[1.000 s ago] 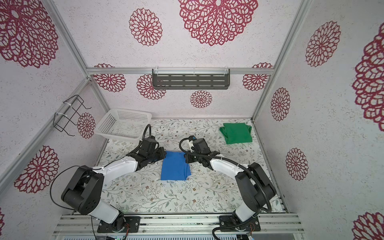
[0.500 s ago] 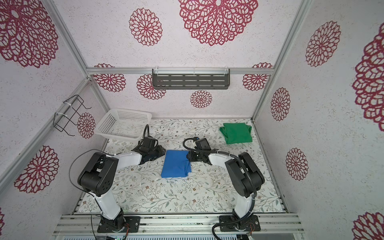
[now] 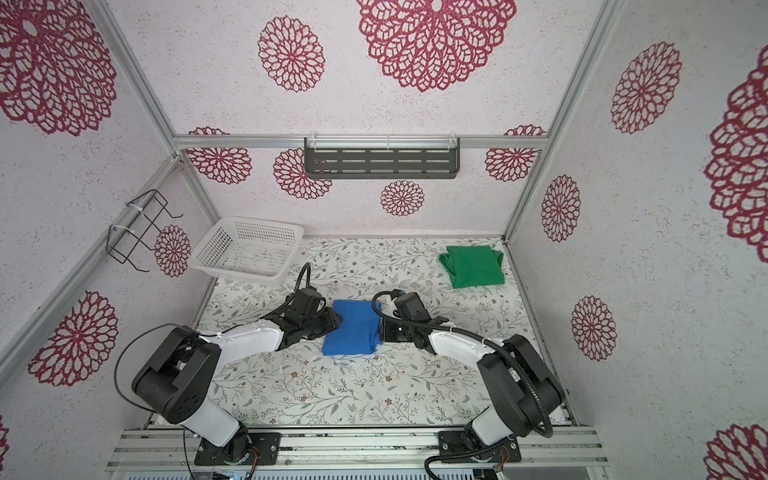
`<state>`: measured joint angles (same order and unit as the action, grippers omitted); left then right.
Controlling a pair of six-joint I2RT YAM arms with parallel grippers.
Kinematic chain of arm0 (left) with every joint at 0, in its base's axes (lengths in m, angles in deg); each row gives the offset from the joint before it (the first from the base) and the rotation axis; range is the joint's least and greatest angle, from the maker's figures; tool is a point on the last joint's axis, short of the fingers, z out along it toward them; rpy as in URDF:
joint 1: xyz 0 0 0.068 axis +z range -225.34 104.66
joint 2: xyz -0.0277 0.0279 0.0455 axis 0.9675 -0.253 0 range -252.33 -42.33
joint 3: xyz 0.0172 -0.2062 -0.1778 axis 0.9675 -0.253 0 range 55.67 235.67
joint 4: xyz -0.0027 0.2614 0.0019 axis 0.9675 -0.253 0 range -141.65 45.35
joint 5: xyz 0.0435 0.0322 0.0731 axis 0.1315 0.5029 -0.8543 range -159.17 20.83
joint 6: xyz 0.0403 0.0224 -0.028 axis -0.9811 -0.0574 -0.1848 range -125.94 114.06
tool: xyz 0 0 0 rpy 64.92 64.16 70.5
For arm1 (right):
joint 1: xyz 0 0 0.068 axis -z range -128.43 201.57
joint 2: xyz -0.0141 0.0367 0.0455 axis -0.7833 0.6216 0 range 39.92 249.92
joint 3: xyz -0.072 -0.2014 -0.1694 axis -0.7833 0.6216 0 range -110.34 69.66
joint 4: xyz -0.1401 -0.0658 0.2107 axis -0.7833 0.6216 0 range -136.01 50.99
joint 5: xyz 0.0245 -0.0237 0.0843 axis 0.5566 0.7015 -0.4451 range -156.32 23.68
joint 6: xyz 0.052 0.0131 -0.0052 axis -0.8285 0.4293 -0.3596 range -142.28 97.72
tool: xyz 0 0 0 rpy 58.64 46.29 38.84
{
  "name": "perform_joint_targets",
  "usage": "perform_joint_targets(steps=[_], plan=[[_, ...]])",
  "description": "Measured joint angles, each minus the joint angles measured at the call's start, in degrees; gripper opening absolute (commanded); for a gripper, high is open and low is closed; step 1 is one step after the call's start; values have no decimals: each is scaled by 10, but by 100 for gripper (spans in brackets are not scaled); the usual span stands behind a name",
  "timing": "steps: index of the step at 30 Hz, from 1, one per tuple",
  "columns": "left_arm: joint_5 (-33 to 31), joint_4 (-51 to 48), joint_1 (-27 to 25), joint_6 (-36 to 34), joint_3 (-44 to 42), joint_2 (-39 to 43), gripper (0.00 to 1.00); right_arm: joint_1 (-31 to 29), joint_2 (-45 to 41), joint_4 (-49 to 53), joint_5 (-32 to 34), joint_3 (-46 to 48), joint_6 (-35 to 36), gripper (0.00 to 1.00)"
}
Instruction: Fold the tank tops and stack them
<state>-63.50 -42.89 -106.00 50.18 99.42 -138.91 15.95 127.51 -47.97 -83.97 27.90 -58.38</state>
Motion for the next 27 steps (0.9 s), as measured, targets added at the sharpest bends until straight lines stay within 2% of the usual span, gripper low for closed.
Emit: perform_joint_targets(steps=[2, 7, 9, 17, 18, 21, 22, 27], plan=[[0, 16, -1, 10, -3, -2, 38, -2, 1, -11, -8, 8, -12, 9], [0, 38, -5, 25, -6, -7, 37, -5, 13, -61, -32, 14, -35, 14], [0, 42, -6, 29, -6, -9, 36, -7, 23, -78, -38, 15, -45, 23], [-4, 46, -9, 36, -6, -10, 33, -11, 53, -116, -53, 21, -59, 26], [-4, 46, -9, 37, -6, -10, 33, -13, 54, -122, -54, 24, -63, 25], [-6, 46, -9, 38, -8, -10, 32, -22, 56, -134, -60, 33, -74, 3], [-7, 46, -9, 38, -8, -10, 31, -26, 56, -137, -62, 35, -82, 0], [-18, 49, -10, 38, -12, -12, 25, -33, 38, -125, -55, 54, -90, 0]])
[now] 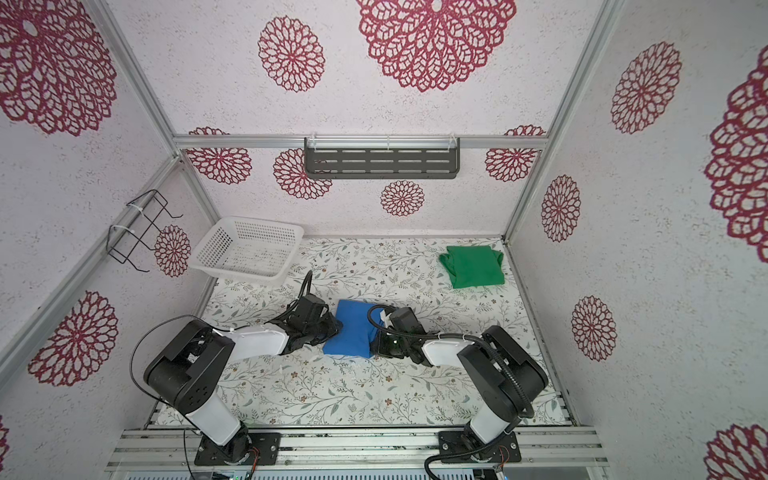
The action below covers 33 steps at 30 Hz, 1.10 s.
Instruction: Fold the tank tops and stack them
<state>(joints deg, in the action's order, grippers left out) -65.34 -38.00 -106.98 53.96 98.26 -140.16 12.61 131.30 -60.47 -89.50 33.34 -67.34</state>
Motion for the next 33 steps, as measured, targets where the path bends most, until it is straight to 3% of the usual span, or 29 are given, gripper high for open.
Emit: perform_joint_targets(steps=[7, 13, 15, 18, 27, 29, 33], plan=[[-16, 27, 0, 0, 0, -19, 23, 24, -71, 78, 26, 3, 32, 0], [-18, 39, -2, 0, 0, -24, 23, 41, -82, 116, 35, 8, 56, 0], [-19, 39, -3, 0, 1, -24, 23, 41, -82, 128, 35, 8, 65, 8], [-21, 36, -6, -1, 2, -23, 23, 41, -85, 148, 40, 5, 77, 9], [-35, 3, -23, -6, 16, -19, 25, 19, -127, 193, 51, -9, 78, 31], [-35, 0, -23, -6, 17, -17, 25, 4, -127, 181, 47, -5, 67, 31], [-35, -6, -23, -7, 18, -16, 25, -17, -123, 144, 35, -1, 40, 21]])
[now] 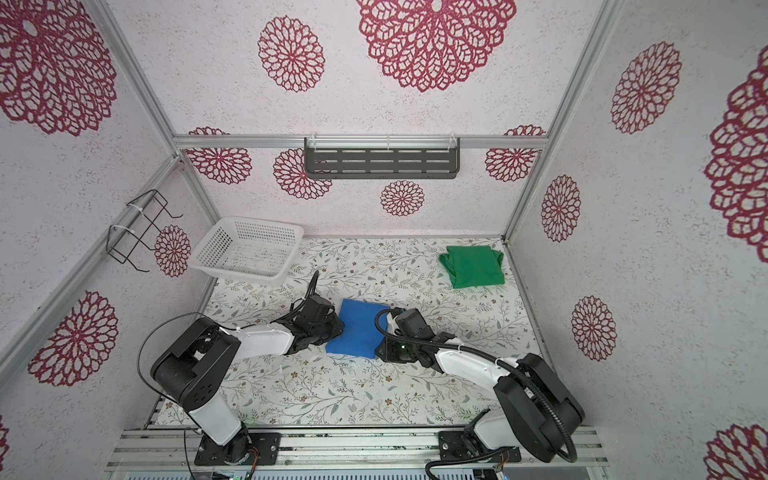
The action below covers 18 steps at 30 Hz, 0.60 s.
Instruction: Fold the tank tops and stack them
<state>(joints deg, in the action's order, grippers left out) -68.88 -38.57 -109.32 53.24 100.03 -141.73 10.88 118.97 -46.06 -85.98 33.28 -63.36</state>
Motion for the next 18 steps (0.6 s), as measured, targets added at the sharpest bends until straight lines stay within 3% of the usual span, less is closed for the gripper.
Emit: perform_joint_targets(steps=[4, 14, 18], plan=[[0, -9, 0, -1, 4, 0, 25, -6, 13, -17, 5, 0, -8, 18], [0, -14, 0, -5, 6, 0, 25, -1, 6, -31, 14, 41, -25, 38], [0, -19, 0, -7, 8, 0, 25, -1, 19, -52, 9, 44, -30, 38]])
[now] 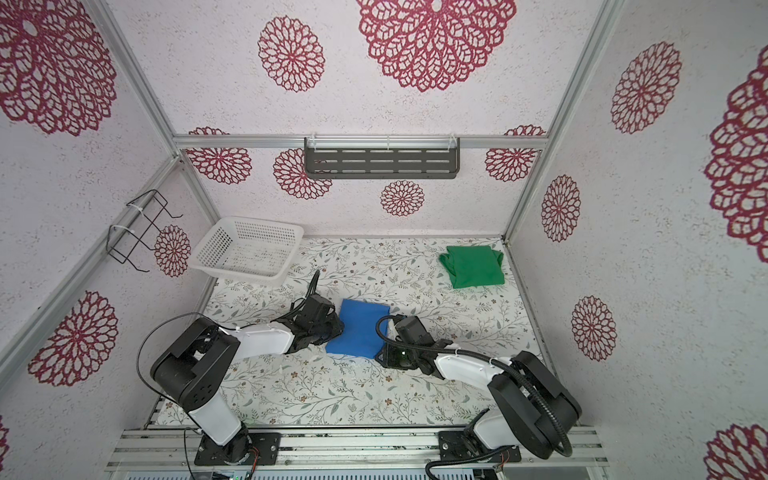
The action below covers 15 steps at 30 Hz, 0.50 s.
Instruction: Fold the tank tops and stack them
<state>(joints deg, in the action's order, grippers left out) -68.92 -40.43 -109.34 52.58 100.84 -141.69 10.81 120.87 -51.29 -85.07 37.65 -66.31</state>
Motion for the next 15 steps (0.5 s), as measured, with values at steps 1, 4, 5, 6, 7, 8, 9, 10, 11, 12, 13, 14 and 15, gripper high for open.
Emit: perform_joint_targets(steps=[1, 4, 5, 6, 7, 8, 9, 10, 11, 12, 13, 14, 15], plan=[[0, 0, 0, 0, 0, 0, 25, 0, 5, -9, -2, 0, -1, 37], [-2, -1, 0, 0, 0, 0, 24, 0, 24, -35, -9, 0, -6, 34], [-3, -1, 0, 0, 0, 0, 24, 0, 31, -42, -10, -1, -7, 33], [-4, -1, 0, 0, 0, 0, 24, 0, 37, -49, -10, -1, -7, 32], [-6, -1, 0, 0, 0, 0, 24, 0, 43, -56, -10, -1, -7, 27], [-7, -1, 0, 0, 0, 0, 24, 0, 49, -62, -10, -1, -7, 21], [-7, -1, 0, 0, 0, 0, 24, 0, 52, -65, -10, -2, -10, 16], [-8, -2, 0, 0, 0, 1, 24, 0, 54, -68, -10, -2, -10, 12], [-8, -3, 0, 0, 0, 1, 24, 0, 55, -70, -9, -3, -11, 9], [-9, -5, 0, 0, 0, 2, 24, 0, 55, -70, -8, -3, -10, 5], [-9, -7, 0, 0, 0, 3, 24, 0, 54, -69, -7, -5, -9, 1], [-10, -9, 0, 0, 0, 5, 24, 0, 54, -66, -4, -5, -6, 0], [-10, -11, 0, -1, 0, 5, 24, 0, 53, -61, 0, -5, -5, 0]])
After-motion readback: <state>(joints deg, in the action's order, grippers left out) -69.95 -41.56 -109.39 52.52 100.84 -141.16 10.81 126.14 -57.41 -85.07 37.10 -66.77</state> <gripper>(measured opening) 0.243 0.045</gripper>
